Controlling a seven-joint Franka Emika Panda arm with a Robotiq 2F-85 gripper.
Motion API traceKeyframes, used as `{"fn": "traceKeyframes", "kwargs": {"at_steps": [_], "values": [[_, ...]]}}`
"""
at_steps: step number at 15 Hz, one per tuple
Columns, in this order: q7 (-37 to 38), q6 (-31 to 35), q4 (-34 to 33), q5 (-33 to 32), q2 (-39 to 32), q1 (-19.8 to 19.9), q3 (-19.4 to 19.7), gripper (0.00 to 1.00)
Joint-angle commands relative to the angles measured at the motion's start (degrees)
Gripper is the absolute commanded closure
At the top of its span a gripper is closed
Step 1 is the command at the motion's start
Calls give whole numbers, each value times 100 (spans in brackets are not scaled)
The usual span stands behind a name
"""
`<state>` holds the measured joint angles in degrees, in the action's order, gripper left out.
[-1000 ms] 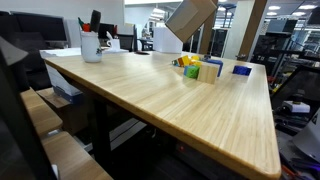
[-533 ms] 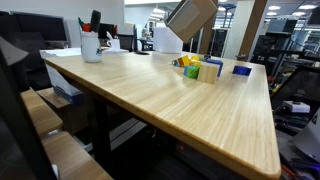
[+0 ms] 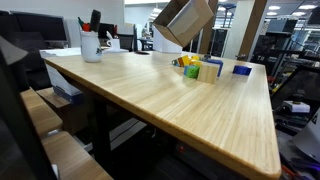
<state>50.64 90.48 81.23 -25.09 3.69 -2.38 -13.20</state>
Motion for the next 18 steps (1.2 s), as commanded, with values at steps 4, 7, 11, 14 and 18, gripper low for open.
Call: {"fn": "traceKeyframes", "kwargs": {"at_steps": [4, 7, 11, 14, 18], "values": [[-1561, 141, -40, -155, -126, 44, 193, 98], [-1774, 57, -72, -625, -252, -126, 322, 98], [-2078, 164, 143, -1474, -320, -106, 227, 98], [-2417, 250, 362, -1988, -360, -141, 177, 98], [-3165, 600, 650, -2003, -330, -369, 319, 98]]}}
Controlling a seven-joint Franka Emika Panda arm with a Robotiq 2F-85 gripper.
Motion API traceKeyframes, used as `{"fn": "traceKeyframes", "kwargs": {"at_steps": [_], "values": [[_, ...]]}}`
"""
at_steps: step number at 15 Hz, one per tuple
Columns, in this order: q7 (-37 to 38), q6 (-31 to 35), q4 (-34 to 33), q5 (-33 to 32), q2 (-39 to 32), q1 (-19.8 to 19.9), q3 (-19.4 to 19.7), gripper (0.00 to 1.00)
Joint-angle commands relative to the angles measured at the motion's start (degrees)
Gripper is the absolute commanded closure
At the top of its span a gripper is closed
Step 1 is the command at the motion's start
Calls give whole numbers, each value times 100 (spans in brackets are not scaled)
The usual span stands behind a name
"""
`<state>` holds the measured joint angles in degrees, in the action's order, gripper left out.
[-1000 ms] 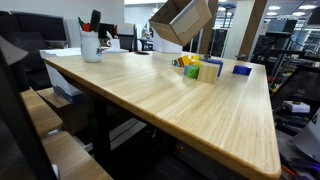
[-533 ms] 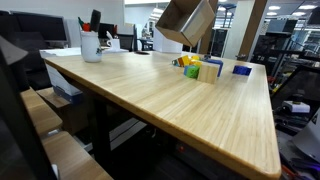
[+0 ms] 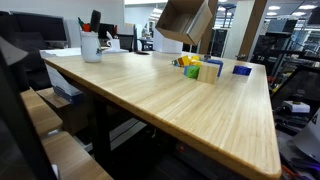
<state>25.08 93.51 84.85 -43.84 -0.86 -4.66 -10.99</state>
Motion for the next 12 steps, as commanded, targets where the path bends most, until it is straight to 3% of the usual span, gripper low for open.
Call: {"fn": "traceKeyframes", "kwargs": {"at_steps": [1, 9, 12], "values": [[-906, 499, 403, -72, 149, -181, 121, 98], [-2496, 1903, 964, -64, 227, -166, 295, 98], [-2916, 2085, 1145, -203, 234, -188, 305, 98]]}}
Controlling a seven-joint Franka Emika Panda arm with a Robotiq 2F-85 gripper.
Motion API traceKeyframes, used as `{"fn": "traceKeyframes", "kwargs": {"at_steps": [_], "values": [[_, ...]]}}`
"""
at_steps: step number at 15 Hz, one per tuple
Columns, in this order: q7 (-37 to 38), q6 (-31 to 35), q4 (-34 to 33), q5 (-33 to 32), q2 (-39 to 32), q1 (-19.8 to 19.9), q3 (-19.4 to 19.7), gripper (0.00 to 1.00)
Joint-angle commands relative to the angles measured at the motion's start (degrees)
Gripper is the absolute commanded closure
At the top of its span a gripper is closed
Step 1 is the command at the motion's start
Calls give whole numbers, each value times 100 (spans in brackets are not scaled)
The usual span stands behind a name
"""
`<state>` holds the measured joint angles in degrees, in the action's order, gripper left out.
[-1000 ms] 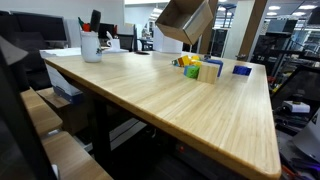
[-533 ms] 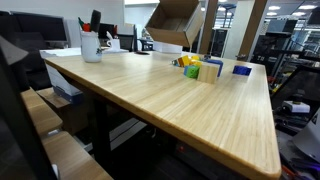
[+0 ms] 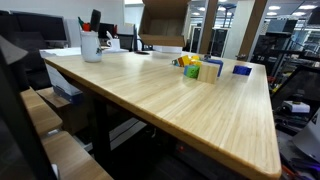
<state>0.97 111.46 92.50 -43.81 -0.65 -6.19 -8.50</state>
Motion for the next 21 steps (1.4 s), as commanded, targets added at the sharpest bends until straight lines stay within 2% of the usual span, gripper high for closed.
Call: {"fn": "traceKeyframes", "kwargs": {"at_steps": [1, 13, 21], "values": [[-566, 336, 461, -366, 217, -44, 51, 98], [-272, 1288, 1446, -2281, 312, -61, 46, 98], [597, 1778, 2169, -3538, 356, -84, 43, 98]]}}
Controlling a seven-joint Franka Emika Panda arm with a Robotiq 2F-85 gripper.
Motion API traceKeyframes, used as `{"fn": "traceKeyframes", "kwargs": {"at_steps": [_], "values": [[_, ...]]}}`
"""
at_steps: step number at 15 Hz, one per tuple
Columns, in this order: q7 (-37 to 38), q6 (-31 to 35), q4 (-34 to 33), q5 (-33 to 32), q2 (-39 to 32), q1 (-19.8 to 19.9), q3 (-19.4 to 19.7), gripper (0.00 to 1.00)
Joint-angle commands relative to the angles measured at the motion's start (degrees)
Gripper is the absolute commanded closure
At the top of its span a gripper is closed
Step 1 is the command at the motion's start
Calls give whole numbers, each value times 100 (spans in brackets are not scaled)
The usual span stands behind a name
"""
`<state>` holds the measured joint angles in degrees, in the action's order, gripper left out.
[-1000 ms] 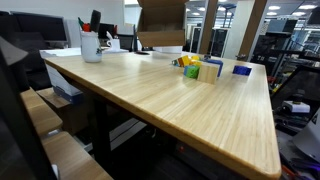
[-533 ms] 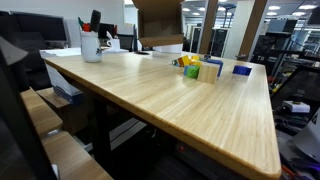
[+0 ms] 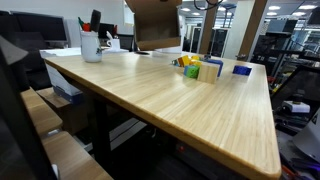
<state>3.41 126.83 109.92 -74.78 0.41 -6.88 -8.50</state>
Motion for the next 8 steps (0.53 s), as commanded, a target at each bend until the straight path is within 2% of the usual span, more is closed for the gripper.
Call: {"fn": "traceKeyframes", "kwargs": {"at_steps": [1, 4, 8], "values": [[449, 316, 519, -513, 260, -8, 54, 98], [751, 437, 747, -737, 310, 1, 72, 98], [592, 330, 1007, -118, 462, -43, 46, 98]]}}
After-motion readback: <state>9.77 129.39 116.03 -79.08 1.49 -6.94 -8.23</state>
